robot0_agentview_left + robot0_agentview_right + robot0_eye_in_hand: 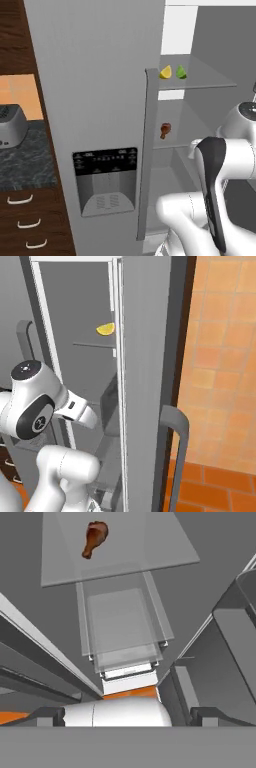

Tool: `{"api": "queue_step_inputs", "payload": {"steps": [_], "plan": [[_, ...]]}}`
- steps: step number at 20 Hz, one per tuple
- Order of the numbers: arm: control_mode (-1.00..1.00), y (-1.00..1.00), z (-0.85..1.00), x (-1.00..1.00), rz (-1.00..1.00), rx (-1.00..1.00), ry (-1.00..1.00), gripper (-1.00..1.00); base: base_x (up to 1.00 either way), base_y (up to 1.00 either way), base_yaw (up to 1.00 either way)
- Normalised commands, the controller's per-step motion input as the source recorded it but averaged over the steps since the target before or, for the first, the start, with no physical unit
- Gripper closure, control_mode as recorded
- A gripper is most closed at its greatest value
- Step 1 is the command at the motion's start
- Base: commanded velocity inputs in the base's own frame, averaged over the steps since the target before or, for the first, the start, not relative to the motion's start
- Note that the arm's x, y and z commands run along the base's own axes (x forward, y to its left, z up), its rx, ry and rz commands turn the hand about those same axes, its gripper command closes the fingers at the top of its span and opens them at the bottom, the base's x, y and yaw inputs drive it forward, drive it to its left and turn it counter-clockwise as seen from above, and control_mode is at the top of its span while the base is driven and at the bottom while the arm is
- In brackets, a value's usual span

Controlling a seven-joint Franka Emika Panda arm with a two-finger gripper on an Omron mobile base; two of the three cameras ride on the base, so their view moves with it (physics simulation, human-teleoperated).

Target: Place one lemon wedge and one chicken drumstick in each tupperware on the nearby counter, to pack two identical lunches.

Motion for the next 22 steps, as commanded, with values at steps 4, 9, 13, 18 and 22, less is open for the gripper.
{"api": "queue_step_inputs", "payload": {"steps": [4, 9, 13, 18, 22], "plan": [[1.0, 0.0, 0.0, 0.0, 0.0, 0.0, 0.0, -1.0, 0.33, -0.45, 0.0], [-1.0, 0.0, -0.02, 0.07, 0.0, 0.0, 0.0, -1.0, 0.33, -0.11, 0.0], [-1.0, 0.02, -0.06, 0.46, 0.0, 0.0, -0.06, -1.0, 0.0, 0.0, 0.0], [-1.0, 0.0, -0.02, 0.9, 0.04, 0.04, -0.07, -1.0, 0.0, 0.0, 0.0], [-1.0, 0.02, -0.12, 0.92, 0.15, 0.1, 0.0, -1.0, 0.0, 0.0, 0.0]]}}
